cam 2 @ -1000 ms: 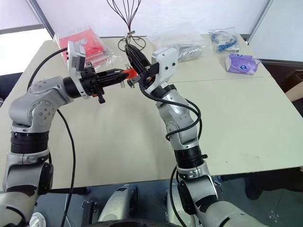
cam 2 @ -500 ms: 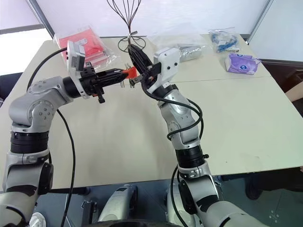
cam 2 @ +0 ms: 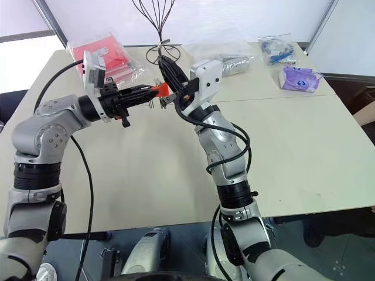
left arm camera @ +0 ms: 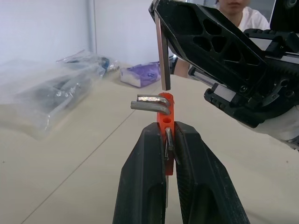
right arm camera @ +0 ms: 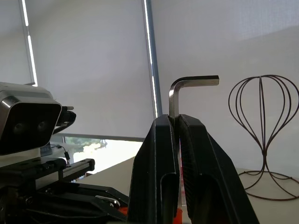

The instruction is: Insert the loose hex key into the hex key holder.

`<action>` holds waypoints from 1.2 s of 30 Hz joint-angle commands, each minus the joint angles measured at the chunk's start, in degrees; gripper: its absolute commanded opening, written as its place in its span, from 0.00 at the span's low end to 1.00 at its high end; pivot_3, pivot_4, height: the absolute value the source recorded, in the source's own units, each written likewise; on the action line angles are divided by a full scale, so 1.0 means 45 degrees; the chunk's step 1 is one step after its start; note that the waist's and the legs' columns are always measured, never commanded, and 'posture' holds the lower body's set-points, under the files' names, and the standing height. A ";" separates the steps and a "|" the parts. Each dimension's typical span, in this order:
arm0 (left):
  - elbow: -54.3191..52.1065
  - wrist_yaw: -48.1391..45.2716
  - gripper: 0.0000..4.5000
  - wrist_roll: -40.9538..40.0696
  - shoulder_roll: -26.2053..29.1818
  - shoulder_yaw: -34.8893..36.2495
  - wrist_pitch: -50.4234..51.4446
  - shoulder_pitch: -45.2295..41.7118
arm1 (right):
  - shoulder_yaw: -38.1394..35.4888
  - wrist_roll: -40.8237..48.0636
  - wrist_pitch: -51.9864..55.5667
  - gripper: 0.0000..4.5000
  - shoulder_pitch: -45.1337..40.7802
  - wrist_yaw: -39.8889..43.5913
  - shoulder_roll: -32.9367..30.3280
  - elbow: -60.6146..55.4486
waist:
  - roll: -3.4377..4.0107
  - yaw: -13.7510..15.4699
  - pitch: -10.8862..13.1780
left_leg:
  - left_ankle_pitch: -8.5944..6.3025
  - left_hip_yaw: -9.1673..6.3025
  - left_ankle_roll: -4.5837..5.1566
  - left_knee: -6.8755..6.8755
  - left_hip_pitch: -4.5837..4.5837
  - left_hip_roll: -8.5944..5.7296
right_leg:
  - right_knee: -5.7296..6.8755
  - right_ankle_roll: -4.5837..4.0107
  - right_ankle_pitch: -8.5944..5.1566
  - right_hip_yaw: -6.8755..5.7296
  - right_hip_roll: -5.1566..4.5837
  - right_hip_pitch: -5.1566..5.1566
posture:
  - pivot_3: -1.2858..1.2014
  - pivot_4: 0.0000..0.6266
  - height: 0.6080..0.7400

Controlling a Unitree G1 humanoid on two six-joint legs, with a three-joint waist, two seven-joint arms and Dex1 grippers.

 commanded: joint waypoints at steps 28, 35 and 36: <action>-0.0411 0.0111 0.00 -0.0441 0.0045 0.0324 -0.0077 -0.0326 | -0.0110 -0.0014 -0.0456 0.01 -0.0204 0.0003 0.0009 -0.0206 | 0.0000 0.0000 0.0000 | 0.0000 -0.0001 0.0000 0.0000 0.0000 0.0000 | 0.0000 0.0000 0.0000 0.0001 -0.0001 0.0000 | 0.52 0.24 1.00; -0.0277 0.0235 0.00 -0.0503 0.0022 0.0447 -0.0087 -0.0410 | -0.0066 -0.0008 -0.0413 0.01 -0.0140 -0.0020 0.0021 -0.0298 | 0.0000 0.0001 0.0000 | 0.0000 -0.0001 0.0000 0.0000 0.0000 0.0000 | 0.0000 0.0000 0.0000 0.0000 0.0000 0.0000 | 0.52 0.24 1.00; -0.0273 0.0251 0.00 -0.0501 0.0018 0.0449 -0.0098 -0.0412 | -0.0062 -0.0002 -0.0395 0.01 -0.0122 -0.0016 0.0013 -0.0328 | 0.0000 0.0001 0.0000 | 0.0000 -0.0001 0.0000 0.0000 0.0000 0.0000 | 0.0000 0.0000 0.0000 0.0000 0.0000 0.0000 | 0.52 0.24 1.00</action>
